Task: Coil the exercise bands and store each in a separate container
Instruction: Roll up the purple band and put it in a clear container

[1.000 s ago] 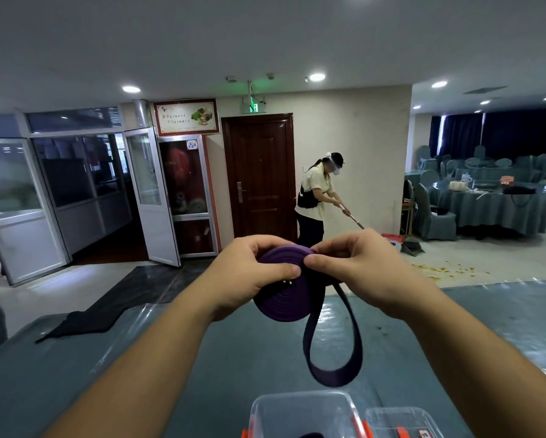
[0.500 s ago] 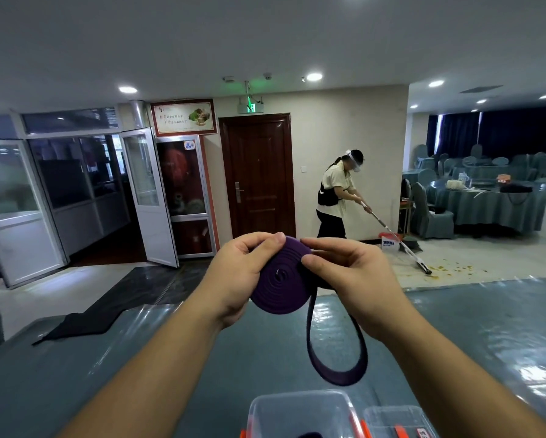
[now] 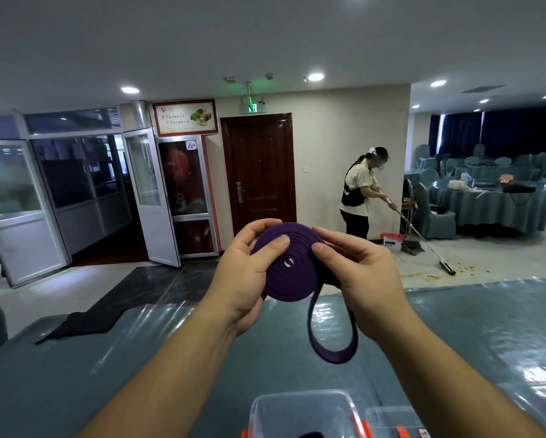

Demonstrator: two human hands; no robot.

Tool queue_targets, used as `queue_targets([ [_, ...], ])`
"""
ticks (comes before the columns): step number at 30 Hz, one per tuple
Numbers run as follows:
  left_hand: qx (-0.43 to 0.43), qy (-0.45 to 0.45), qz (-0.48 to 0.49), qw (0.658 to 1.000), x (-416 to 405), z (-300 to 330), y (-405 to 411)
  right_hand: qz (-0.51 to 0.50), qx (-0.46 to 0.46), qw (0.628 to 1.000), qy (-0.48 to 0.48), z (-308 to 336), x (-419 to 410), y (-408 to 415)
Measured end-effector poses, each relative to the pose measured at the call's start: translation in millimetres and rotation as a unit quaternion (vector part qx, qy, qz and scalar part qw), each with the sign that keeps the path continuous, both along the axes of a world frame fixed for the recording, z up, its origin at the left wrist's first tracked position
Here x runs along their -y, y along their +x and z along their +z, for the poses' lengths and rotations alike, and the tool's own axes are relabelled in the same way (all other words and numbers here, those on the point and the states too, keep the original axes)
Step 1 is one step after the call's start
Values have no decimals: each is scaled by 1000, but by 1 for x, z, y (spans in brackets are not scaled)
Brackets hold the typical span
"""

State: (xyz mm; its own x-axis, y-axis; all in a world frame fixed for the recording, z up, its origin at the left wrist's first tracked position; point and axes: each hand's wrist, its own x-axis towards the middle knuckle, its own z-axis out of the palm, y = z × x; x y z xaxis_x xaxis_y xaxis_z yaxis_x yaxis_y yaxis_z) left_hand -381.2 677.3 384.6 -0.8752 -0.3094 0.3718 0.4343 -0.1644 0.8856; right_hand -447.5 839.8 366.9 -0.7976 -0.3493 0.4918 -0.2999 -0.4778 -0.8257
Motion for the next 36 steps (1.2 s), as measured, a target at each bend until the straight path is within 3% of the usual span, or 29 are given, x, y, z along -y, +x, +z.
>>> queue_targets([
  [5, 34, -125, 0, 992, 12, 8, 2, 5, -11, 999, 42, 1, -7, -2],
  [12, -26, -12, -4, 1000, 1, 2, -1, 9, 13, 999, -27, 0, -3, 4],
  [15, -30, -57, 10, 998, 1, 4, 1, 26, 24, 999, -35, 5, -6, 5],
  [20, -22, -222, -17, 975, 11, 18, 10, 43, 5, 999, 0, 12, -14, 6],
  [27, -44, -148, 24, 988, -2, 6, 5, -20, 4, 999, -26, 9, -13, 9],
  [33, -14, -287, -3, 958, 6, 16, 10, -3, -36, 998, 47, 11, -19, 8],
  [36, -36, -260, 15, 965, 3, 17, 9, -9, -31, 999, 24, 11, -17, 8],
])
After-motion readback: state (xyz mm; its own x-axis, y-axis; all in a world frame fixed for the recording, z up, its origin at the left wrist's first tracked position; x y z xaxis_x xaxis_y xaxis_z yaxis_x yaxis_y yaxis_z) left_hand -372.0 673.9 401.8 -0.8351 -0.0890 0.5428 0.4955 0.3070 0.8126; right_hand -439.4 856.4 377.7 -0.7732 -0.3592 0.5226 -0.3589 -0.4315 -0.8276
